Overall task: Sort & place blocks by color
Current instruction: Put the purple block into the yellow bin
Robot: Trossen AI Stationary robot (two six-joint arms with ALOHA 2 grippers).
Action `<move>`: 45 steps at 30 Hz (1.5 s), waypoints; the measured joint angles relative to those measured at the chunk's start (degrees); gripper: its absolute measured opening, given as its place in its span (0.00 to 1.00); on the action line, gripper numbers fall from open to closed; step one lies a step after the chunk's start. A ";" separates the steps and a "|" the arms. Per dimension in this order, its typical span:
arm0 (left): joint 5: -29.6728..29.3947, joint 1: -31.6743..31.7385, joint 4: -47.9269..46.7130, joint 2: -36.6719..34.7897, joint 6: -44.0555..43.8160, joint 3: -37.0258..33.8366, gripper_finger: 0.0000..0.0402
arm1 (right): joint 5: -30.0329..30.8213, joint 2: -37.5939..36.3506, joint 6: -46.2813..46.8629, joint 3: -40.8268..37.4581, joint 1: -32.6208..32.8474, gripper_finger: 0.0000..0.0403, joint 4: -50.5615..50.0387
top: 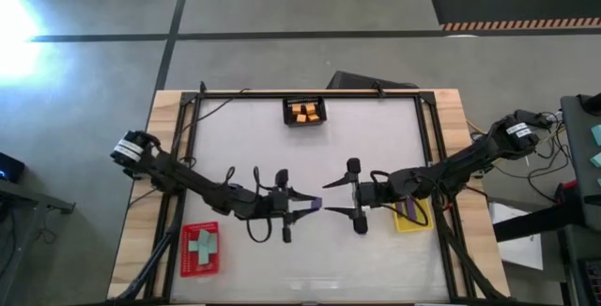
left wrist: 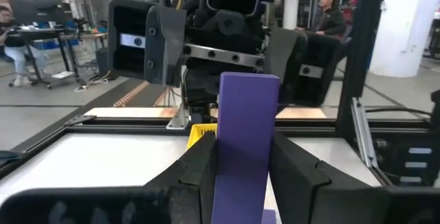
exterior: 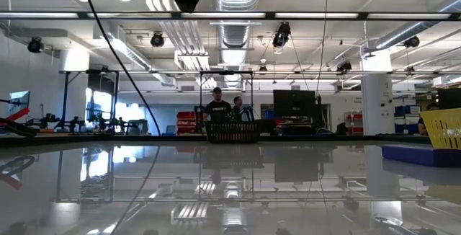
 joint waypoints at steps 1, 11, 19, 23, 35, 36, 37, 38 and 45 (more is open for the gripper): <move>-0.03 0.13 0.47 0.57 0.02 0.30 0.22 | 0.00 0.00 0.01 0.00 0.00 0.60 0.00; -0.07 0.97 3.64 5.01 0.44 4.57 0.22 | 0.01 0.00 0.07 0.00 0.00 0.57 0.14; -0.07 1.47 3.53 6.29 0.57 5.97 0.22 | 0.02 -0.02 0.38 0.00 0.00 0.57 0.37; -0.13 1.53 3.59 6.29 0.40 5.92 0.22 | -0.02 -0.02 0.36 0.00 0.00 0.51 0.26; -1.38 1.55 3.27 6.29 -0.28 6.05 0.34 | -0.31 -0.03 0.49 0.00 0.03 0.23 -0.85; -1.38 1.55 3.27 6.29 -0.04 6.07 0.35 | -0.43 -0.04 0.49 0.01 0.04 0.23 -0.85; -1.38 1.55 3.29 6.27 0.07 6.07 0.36 | -0.48 -0.04 0.52 0.02 0.04 0.23 -0.85; -1.36 1.55 3.21 6.11 0.18 6.04 0.37 | -0.52 -0.04 0.61 0.02 0.04 0.23 -0.85; -1.37 1.55 2.92 5.85 0.08 5.82 0.54 | -0.66 -0.07 0.68 0.04 0.07 0.23 -0.88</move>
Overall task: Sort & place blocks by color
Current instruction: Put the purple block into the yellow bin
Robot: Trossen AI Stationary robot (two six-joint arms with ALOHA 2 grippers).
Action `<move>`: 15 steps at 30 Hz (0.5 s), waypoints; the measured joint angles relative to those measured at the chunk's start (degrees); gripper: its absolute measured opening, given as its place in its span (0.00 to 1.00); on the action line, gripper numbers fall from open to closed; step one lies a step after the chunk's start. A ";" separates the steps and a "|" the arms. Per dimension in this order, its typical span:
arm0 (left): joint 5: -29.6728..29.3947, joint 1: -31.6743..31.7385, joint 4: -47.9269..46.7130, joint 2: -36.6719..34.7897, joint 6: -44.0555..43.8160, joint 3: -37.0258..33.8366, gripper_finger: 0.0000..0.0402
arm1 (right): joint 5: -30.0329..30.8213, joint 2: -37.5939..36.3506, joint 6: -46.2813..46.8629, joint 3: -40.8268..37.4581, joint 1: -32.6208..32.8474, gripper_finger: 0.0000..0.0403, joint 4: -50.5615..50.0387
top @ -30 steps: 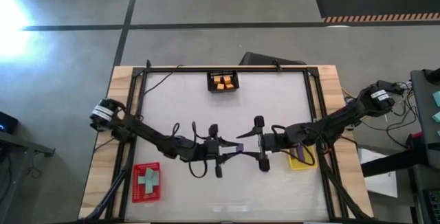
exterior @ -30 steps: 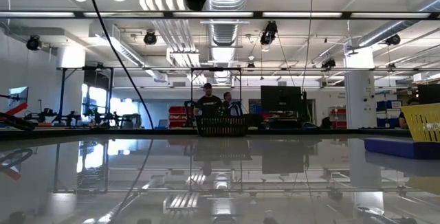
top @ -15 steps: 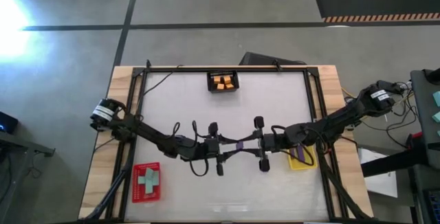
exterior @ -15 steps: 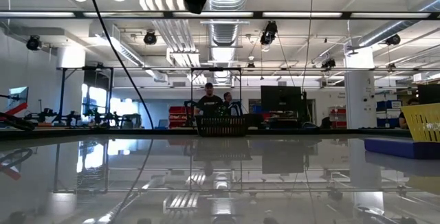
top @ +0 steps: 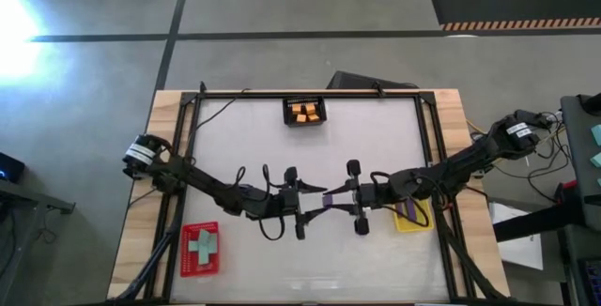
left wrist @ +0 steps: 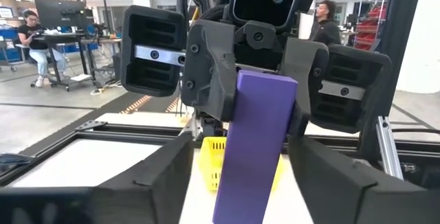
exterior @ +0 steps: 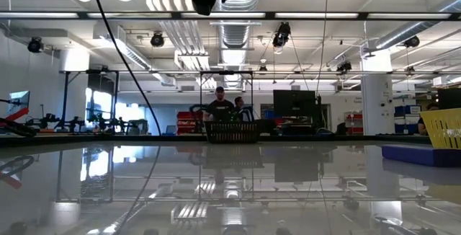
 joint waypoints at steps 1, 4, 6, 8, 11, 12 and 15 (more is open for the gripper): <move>0.02 0.00 -0.19 -0.03 -0.02 -0.01 0.57 | 0.04 0.00 0.33 0.00 0.00 0.23 -0.02; 0.21 -0.09 -2.11 -0.60 -0.10 -0.01 0.65 | 0.42 0.00 1.63 0.00 -0.07 0.23 -0.68; 0.26 -0.33 -5.11 -1.32 -0.07 -0.04 0.68 | 0.47 -0.23 2.87 0.00 -0.09 0.23 -1.41; 0.26 -0.56 -8.67 -2.00 -0.12 -0.08 0.71 | 0.54 -0.96 5.05 0.25 -0.09 0.23 -4.40; -0.11 -1.09 -15.13 -3.75 -1.20 -0.10 0.72 | 1.67 -2.43 10.19 2.17 -0.08 0.23 -14.10; -0.52 -1.17 -17.46 -4.52 -2.19 -0.10 0.72 | 2.74 -2.84 12.43 3.22 -0.09 0.23 -18.26; -2.87 -1.33 -25.64 -6.28 -6.15 -0.11 0.72 | 5.75 -3.52 20.90 8.09 -0.13 0.23 -35.88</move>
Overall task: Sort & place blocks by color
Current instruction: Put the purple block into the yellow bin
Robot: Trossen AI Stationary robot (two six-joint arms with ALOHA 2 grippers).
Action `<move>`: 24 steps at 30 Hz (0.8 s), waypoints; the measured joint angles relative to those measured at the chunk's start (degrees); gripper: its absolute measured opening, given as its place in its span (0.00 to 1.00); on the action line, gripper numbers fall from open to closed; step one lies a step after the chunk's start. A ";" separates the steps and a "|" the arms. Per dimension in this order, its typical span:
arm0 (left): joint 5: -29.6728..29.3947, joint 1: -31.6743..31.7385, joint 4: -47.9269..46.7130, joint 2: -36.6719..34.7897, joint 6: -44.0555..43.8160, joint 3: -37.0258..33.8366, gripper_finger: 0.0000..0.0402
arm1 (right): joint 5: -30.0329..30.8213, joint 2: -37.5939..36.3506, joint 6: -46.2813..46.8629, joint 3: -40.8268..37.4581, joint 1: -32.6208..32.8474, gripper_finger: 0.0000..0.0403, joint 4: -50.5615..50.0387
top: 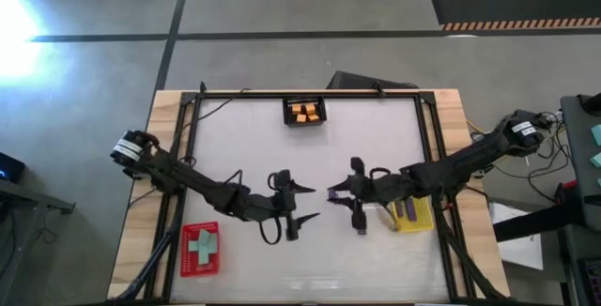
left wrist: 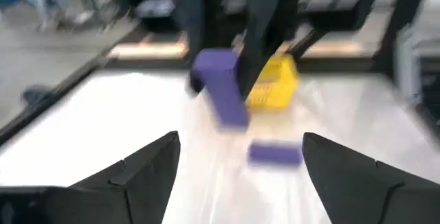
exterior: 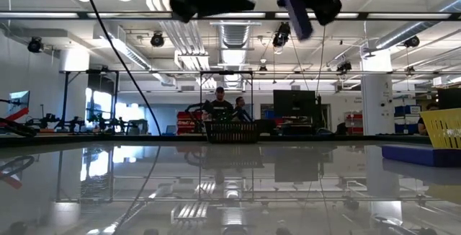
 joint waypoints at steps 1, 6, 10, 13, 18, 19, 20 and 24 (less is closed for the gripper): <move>-0.80 0.00 -2.68 -0.57 -1.18 -0.04 0.72 | 0.65 0.00 3.77 2.31 -0.21 0.23 -7.51; -1.77 0.01 -7.28 -2.31 -4.50 -0.16 0.72 | 0.46 1.36 24.42 12.48 -0.72 0.23 -45.27; -1.76 -0.35 -7.19 -2.44 -4.50 -0.22 0.72 | -5.23 2.34 38.22 16.69 -0.72 0.23 -67.61; -1.78 -0.59 -7.16 -2.67 -4.50 -0.24 0.72 | -10.33 2.36 46.13 16.72 -0.70 0.23 -76.46; -1.79 -0.88 -7.24 -2.68 -4.50 -0.27 0.72 | -19.30 2.32 51.65 12.47 -0.57 0.23 -78.73; -1.79 -0.95 -7.24 -2.68 -4.47 -0.27 0.72 | -20.48 2.35 52.22 11.45 -0.56 0.23 -78.68; -1.79 -1.01 -7.24 -2.68 -4.46 -0.30 0.72 | -21.41 2.38 52.72 10.41 -0.55 0.23 -78.59; -1.79 -1.07 -7.24 -2.68 -4.43 -0.51 0.72 | -23.13 2.43 53.64 7.02 -0.57 0.23 -78.49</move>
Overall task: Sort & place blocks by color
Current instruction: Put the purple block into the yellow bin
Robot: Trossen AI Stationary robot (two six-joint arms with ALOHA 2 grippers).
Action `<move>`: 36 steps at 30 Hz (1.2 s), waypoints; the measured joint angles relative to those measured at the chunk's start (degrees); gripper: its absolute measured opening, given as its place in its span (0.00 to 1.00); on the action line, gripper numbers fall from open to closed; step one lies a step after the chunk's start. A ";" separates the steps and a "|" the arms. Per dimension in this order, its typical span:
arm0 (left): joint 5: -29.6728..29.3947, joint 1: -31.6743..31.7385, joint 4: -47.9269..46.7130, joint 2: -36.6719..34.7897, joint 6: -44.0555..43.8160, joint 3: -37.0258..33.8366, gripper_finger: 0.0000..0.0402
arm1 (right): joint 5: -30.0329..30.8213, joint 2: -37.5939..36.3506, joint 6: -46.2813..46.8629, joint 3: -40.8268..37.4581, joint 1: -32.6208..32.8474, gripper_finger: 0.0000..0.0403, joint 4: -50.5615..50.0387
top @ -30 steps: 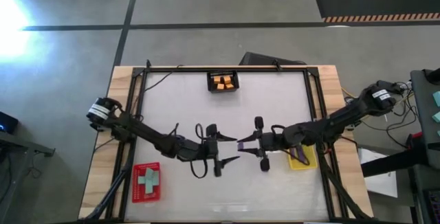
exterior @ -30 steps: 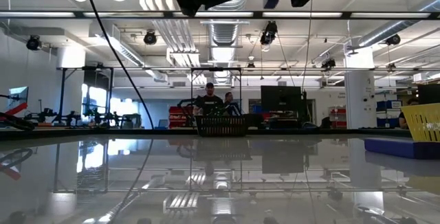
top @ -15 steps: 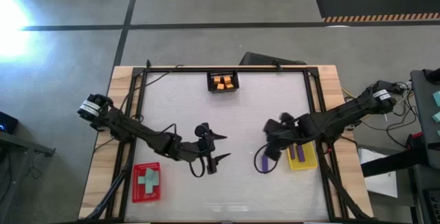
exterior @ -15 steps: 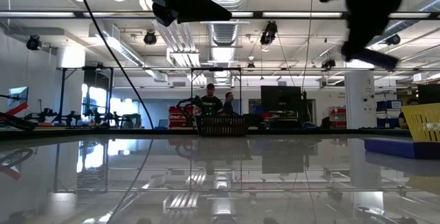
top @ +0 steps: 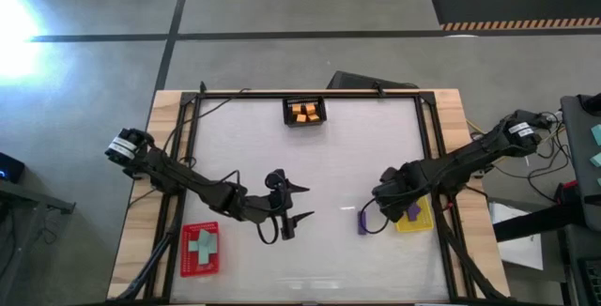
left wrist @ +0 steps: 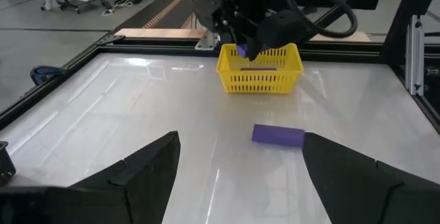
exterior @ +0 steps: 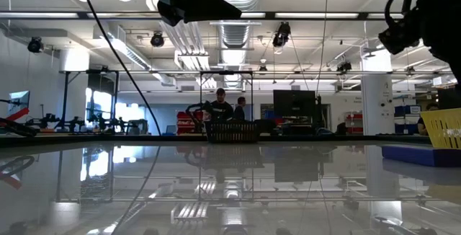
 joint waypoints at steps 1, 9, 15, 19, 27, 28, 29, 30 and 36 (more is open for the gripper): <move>0.00 0.00 -0.02 0.00 0.00 -0.04 0.72 | 0.03 -0.02 -0.02 -0.52 0.00 0.24 0.06; 0.00 0.00 -0.04 0.00 0.02 -0.09 0.72 | 0.01 -0.04 -0.11 -1.81 0.00 0.48 0.48; 0.00 0.00 -0.14 0.00 0.44 -0.09 0.72 | 0.13 -0.04 0.75 0.91 0.00 0.50 1.06; -0.02 0.00 -1.57 -0.39 2.27 -0.09 0.72 | 2.71 -0.04 2.50 3.68 0.30 0.49 3.09; -1.08 0.00 -1.46 -3.43 10.50 -0.09 0.72 | 6.52 0.02 6.44 6.72 2.09 0.48 17.19; -1.50 0.00 -1.50 -3.88 11.42 -0.09 0.72 | 6.60 0.31 7.07 6.82 2.22 0.48 19.25; -1.77 0.00 -1.51 -4.36 12.28 -0.09 0.72 | 6.61 0.74 7.53 7.03 2.25 0.48 21.04; -2.02 0.00 -1.51 -4.71 12.99 -0.09 0.72 | 6.63 1.25 8.01 7.18 2.27 0.48 22.85; -2.60 0.00 -2.05 -6.05 16.28 -0.16 0.72 | 6.61 6.80 8.72 10.04 2.27 0.48 26.72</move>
